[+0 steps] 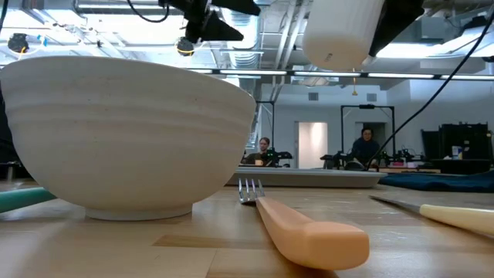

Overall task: Set up tray
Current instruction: Put the white mug on the gray serving tray

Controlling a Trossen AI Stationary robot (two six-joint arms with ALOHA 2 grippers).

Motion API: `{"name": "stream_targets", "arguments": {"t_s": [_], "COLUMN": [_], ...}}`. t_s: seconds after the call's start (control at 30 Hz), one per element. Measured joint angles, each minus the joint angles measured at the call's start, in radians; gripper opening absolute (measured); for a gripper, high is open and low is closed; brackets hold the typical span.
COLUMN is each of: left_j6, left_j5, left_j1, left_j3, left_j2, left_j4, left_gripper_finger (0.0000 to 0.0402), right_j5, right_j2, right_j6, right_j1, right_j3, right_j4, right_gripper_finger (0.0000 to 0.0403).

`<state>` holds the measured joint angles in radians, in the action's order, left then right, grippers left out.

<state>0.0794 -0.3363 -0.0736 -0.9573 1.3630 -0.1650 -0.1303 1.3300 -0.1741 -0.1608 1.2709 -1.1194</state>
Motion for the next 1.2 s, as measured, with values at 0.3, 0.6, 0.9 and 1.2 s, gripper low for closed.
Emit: {"name": "stream_targets", "arguments": {"t_s": [0.3, 0.6, 0.9, 1.2], "left_j6": [-0.053, -0.054, -0.077, -0.077], "left_j5": [0.239, 0.245, 0.311, 0.330], "left_j1": [-0.002, -0.002, -0.003, -0.003], "left_j3": [-0.013, -0.111, -0.224, -0.298], "left_j2": [0.121, 0.274, 0.389, 0.469], "left_j4": [-0.169, -0.162, -0.164, -0.130], "left_gripper_finger": [0.0394, 0.0394, 0.0394, 0.0394], "right_j5": [-0.001, -0.001, -0.003, -0.004], "right_j2": [0.000, 0.000, 0.000, 0.000], "right_j6": [0.002, 0.001, -0.002, 0.001], "right_j1": [0.034, 0.032, 0.033, 0.033], "right_j3": [0.001, 0.001, 0.000, 0.000], "right_j4": [-0.002, 0.012, 0.004, -0.008], "right_gripper_finger": [0.0050, 0.0050, 0.0050, 0.0049]}}
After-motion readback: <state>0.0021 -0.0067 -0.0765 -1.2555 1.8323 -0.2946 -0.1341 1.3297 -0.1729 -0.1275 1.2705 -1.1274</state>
